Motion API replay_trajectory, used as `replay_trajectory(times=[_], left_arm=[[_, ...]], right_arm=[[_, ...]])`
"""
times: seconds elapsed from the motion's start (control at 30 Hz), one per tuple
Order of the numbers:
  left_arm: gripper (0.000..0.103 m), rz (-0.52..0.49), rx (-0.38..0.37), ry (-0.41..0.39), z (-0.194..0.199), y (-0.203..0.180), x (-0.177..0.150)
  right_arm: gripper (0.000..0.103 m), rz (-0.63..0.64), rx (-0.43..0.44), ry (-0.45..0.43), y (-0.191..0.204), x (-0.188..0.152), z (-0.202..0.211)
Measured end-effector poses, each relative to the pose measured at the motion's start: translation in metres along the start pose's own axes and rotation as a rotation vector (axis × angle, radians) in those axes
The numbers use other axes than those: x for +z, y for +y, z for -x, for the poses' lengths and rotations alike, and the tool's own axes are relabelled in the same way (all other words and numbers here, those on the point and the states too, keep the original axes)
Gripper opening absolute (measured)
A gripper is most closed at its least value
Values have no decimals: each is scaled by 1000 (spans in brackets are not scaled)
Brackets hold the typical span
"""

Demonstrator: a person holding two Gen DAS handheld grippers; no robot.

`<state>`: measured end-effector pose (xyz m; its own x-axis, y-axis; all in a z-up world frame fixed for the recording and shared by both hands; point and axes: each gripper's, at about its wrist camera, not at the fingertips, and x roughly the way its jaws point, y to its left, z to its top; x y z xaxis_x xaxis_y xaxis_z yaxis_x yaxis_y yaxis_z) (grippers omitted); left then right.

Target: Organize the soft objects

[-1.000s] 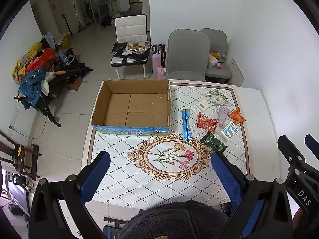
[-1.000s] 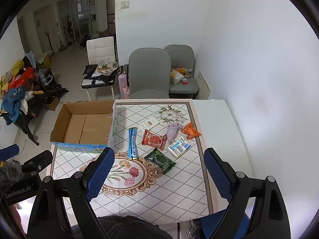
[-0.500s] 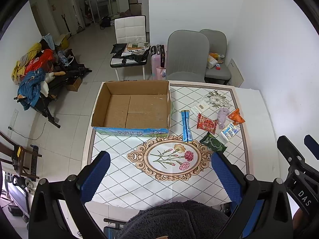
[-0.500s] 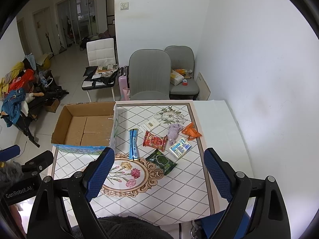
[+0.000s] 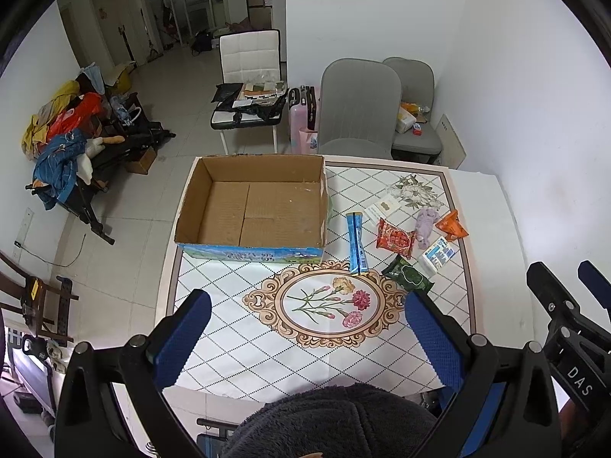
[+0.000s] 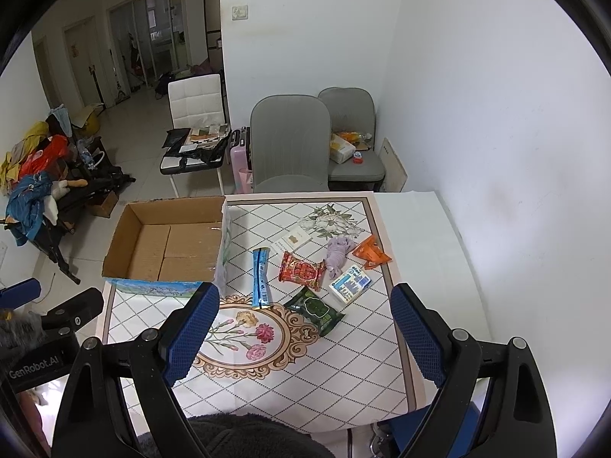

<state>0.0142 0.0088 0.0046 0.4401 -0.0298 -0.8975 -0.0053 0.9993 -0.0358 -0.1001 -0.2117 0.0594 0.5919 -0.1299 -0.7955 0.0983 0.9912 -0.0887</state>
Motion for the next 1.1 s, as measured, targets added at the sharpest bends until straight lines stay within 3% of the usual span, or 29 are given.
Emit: replay_trajectory(times=[0.53,0.77,0.93,1.1], left_arm=[[103,-5,15,11,-1,3,-1],[103,1,-13,22,-17,-4,14],[103,-11,-32,47,-64,-25,44],[103,-50,-32,161,-149,-60,64]], right_arm=[[93,-20,27,17,1,4,-5],[93,-114,17,60,-31,10,-29],[93,-198,11,142,-75,16,-85],[93,-330,88,326,-126,5,-195]])
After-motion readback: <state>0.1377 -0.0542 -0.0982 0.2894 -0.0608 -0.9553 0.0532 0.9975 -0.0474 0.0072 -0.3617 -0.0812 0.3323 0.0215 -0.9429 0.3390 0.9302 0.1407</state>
